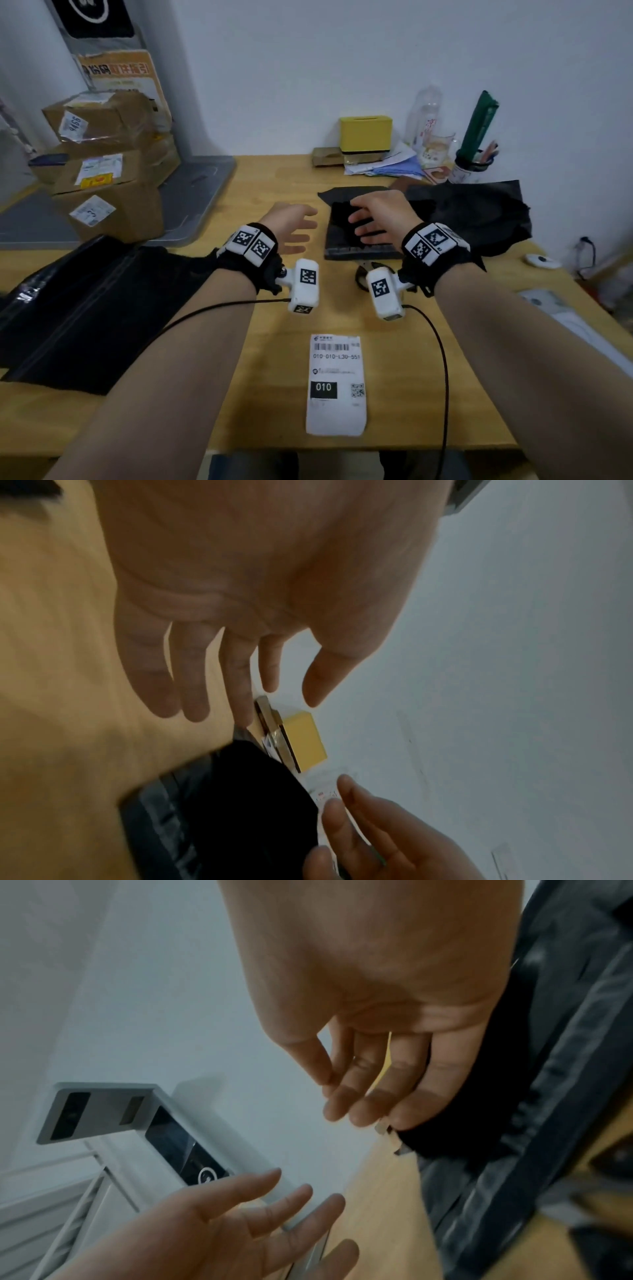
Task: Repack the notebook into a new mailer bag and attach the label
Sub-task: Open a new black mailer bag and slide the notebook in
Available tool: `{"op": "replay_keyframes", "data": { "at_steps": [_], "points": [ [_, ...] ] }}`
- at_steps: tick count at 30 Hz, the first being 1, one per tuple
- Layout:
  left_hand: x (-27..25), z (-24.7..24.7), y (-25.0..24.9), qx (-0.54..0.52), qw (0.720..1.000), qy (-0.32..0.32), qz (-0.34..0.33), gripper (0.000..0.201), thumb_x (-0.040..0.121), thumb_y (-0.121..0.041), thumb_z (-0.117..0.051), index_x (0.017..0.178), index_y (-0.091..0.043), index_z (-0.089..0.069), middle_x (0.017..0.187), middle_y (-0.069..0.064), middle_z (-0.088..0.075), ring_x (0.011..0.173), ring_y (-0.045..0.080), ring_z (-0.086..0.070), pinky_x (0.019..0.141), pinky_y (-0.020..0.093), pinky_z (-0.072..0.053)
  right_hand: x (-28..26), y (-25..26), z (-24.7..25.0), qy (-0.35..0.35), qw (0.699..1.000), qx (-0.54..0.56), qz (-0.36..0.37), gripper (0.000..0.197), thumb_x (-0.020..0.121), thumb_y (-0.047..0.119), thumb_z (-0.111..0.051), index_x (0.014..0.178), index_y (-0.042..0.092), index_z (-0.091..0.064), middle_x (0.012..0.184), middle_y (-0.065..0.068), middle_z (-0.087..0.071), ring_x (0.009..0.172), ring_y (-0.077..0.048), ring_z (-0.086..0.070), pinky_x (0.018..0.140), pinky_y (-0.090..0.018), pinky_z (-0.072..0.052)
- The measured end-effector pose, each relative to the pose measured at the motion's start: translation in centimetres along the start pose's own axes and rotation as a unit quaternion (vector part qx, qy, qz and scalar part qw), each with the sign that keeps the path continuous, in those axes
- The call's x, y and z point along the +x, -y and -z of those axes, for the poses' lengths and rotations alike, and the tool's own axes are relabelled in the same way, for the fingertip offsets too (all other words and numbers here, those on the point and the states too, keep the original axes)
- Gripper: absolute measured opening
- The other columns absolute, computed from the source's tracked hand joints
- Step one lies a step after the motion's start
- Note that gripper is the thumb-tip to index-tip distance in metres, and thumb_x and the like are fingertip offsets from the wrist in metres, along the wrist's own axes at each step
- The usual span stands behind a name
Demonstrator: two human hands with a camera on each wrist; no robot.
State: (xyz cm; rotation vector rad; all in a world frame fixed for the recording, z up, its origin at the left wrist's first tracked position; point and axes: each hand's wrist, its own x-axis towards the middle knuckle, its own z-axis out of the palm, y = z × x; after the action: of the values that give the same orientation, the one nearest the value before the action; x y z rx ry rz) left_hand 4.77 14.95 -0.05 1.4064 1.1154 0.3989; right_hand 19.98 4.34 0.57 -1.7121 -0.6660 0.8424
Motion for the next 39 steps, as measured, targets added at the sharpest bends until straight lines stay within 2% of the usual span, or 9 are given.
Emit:
{"op": "replay_keyframes", "data": {
  "at_steps": [5,14,21,24,28,31,33,35,39],
  "points": [
    [1.7,-4.0,-1.7,-0.03,0.998,0.046,-0.019,0.029,0.097,-0.03,-0.06,0.124,-0.025,-0.055,0.115,0.005,-0.07,0.105,0.027,-0.066,0.083,0.041,-0.056,2.0,-0.5,4.3,-0.068,0.997,0.018,0.009,0.02,0.1,0.013,-0.048,0.118,0.021,-0.055,0.098,-0.015,-0.075,0.063,-0.027,-0.065,0.068,-0.044,-0.062],
    [5.1,-7.6,-3.0,-0.076,0.99,0.115,-0.002,0.032,0.102,-0.026,-0.048,0.132,-0.024,-0.059,0.128,0.0,-0.061,0.113,0.032,-0.062,0.081,0.042,-0.056,6.3,-1.4,5.0,0.033,0.998,-0.005,-0.051,0.062,0.101,0.002,-0.045,0.154,0.034,-0.034,0.133,-0.012,-0.057,0.085,-0.038,-0.075,0.072,-0.048,-0.063],
    [7.3,-5.8,-3.0,-0.099,0.995,0.008,-0.018,0.024,0.098,-0.018,-0.052,0.118,-0.014,-0.066,0.127,0.005,-0.066,0.11,0.027,-0.062,0.084,0.041,-0.051,8.3,-0.9,4.9,0.042,0.998,0.028,-0.025,0.049,0.103,0.0,-0.043,0.148,0.02,-0.048,0.14,-0.013,-0.052,0.099,-0.036,-0.072,0.087,-0.05,-0.06],
    [8.0,-4.4,-2.4,-0.073,0.996,-0.037,0.031,0.038,0.095,-0.012,-0.053,0.132,-0.004,-0.053,0.14,0.013,-0.052,0.116,0.035,-0.051,0.079,0.042,-0.048,9.0,-0.1,5.3,0.0,0.995,0.099,0.006,0.074,0.101,0.0,-0.045,0.159,0.037,-0.019,0.134,-0.008,-0.052,0.115,-0.035,-0.063,0.102,-0.052,-0.051],
    [8.1,-3.9,-2.2,-0.074,0.995,-0.057,0.046,0.048,0.095,-0.011,-0.056,0.141,-0.005,-0.043,0.148,0.016,-0.04,0.132,0.038,-0.04,0.104,0.052,-0.043,9.2,0.4,5.5,-0.056,0.992,0.11,0.012,0.1,0.097,-0.002,-0.049,0.154,0.051,0.013,0.13,-0.009,-0.057,0.112,-0.032,-0.065,0.099,-0.051,-0.052],
    [8.2,-4.1,-2.2,-0.065,0.995,-0.06,0.048,0.052,0.094,-0.011,-0.056,0.144,-0.005,-0.039,0.148,0.017,-0.039,0.137,0.043,-0.036,0.107,0.056,-0.039,8.7,0.5,5.3,-0.103,0.985,0.124,0.057,0.098,0.095,-0.005,-0.047,0.154,0.051,0.007,0.115,0.001,-0.057,0.109,-0.03,-0.067,0.095,-0.049,-0.054],
    [7.9,-4.1,-2.4,-0.07,0.995,-0.048,0.05,0.042,0.095,-0.011,-0.055,0.136,-0.005,-0.045,0.127,0.014,-0.051,0.115,0.038,-0.051,0.096,0.049,-0.047,8.8,0.5,5.6,-0.141,0.981,0.11,0.077,0.088,0.092,-0.004,-0.046,0.155,0.047,-0.011,0.127,-0.001,-0.055,0.116,-0.029,-0.064,0.1,-0.053,-0.05],
    [7.3,-4.2,-2.4,-0.07,0.995,-0.041,0.05,0.026,0.097,-0.009,-0.053,0.122,-0.009,-0.047,0.1,0.007,-0.05,0.081,0.026,-0.049,0.076,0.04,-0.049,8.3,1.0,6.0,-0.135,0.988,0.059,0.037,0.064,0.093,0.004,-0.049,0.147,0.036,-0.038,0.128,-0.004,-0.055,0.109,-0.027,-0.062,0.101,-0.053,-0.05],
    [6.6,-4.0,-2.3,-0.079,0.995,-0.027,0.059,0.013,0.097,-0.008,-0.053,0.108,-0.01,-0.047,0.098,0.006,-0.046,0.082,0.026,-0.05,0.072,0.042,-0.054,7.5,0.9,6.0,-0.068,0.991,-0.09,-0.078,0.033,0.097,0.022,-0.058,0.128,0.009,-0.056,0.123,-0.01,-0.052,0.105,-0.032,-0.052,0.093,-0.05,-0.046]
  ]
}}
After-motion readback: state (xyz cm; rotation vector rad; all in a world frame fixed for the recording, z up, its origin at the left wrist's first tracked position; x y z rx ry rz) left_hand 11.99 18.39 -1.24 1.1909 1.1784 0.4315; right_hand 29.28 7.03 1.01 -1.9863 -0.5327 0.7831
